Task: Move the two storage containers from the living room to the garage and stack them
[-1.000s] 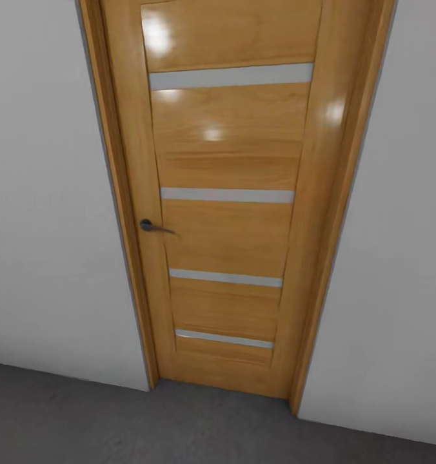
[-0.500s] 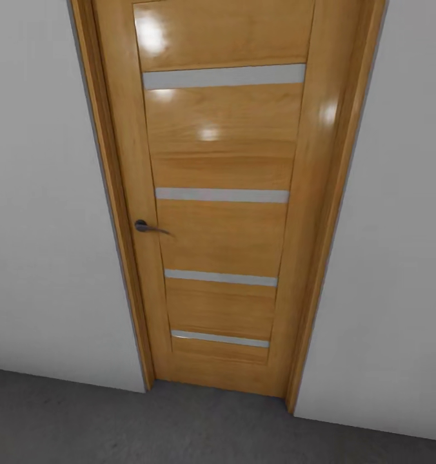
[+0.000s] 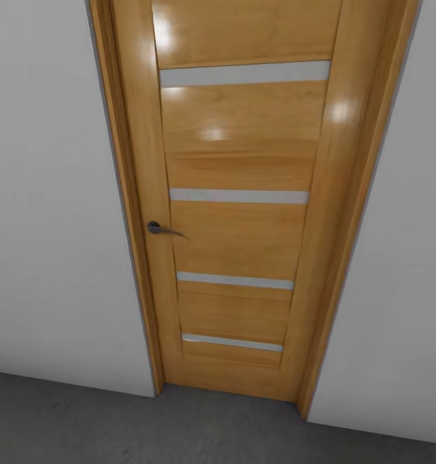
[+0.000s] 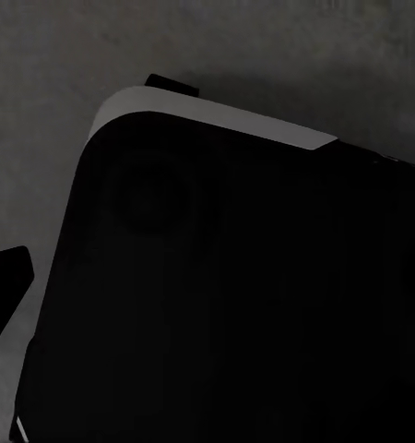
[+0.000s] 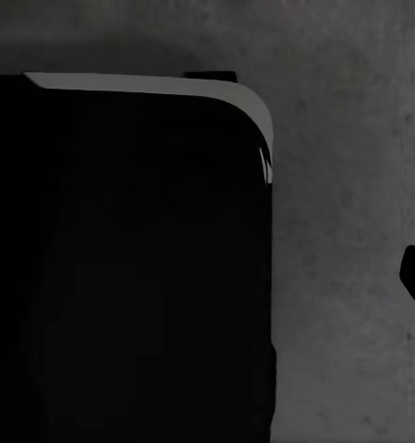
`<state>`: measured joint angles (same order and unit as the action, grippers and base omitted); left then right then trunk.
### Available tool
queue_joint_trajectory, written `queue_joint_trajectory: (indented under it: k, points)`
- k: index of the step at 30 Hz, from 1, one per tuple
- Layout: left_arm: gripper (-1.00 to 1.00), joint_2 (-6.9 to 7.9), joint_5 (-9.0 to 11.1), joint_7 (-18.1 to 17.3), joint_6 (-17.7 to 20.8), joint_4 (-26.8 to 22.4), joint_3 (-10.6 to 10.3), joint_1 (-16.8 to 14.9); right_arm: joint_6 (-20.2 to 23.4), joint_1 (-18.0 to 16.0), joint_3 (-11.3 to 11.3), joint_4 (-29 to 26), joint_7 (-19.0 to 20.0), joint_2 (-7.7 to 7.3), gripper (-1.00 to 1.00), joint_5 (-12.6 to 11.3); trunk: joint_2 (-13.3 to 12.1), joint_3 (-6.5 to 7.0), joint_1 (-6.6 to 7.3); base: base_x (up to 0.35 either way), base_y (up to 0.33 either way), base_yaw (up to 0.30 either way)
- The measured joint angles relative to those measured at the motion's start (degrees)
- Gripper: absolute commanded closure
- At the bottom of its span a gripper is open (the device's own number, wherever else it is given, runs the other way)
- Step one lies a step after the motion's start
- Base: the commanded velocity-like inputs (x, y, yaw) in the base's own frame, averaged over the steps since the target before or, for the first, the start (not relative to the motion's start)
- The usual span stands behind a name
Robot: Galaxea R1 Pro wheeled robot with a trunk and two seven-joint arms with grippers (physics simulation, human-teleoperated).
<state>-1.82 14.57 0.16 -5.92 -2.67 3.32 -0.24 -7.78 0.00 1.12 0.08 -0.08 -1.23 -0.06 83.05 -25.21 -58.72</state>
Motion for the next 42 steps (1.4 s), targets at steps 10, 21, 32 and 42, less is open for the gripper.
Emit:
queue_joint_trajectory:
  k: [10, 21, 32, 42]
  points:
    - [-1.0, 0.0, -0.02, 0.0, 0.02, 0.0, -0.02, 0.0, -0.37, 0.0, 0.01, 0.0, 0.0, 0.13, -1.0, -0.13, 0.0, 0.0, -0.01, 0.079, 0.175, -0.065]
    - [-1.0, 0.02, -0.03, 0.0, 0.02, 0.01, -0.02, 0.0, -0.37, 0.0, 0.01, 0.0, 0.0, 0.12, -1.0, -0.17, 0.0, 0.0, -0.01, 0.002, 0.004, -0.239]
    - [-1.0, 0.0, -0.03, -0.03, 0.02, 0.0, -0.02, 0.0, -0.13, 0.0, 0.0, 0.0, 0.0, 0.09, -1.0, 0.0, 0.0, 0.0, -0.01, 0.007, 0.0, -0.139]
    - [-1.0, 0.02, -0.08, -0.08, 0.02, 0.0, -0.02, 0.0, -0.04, 0.0, 0.0, 0.0, 0.0, 0.09, -1.0, 0.13, 0.01, 0.0, 0.02, 0.25, 0.0, -0.004]
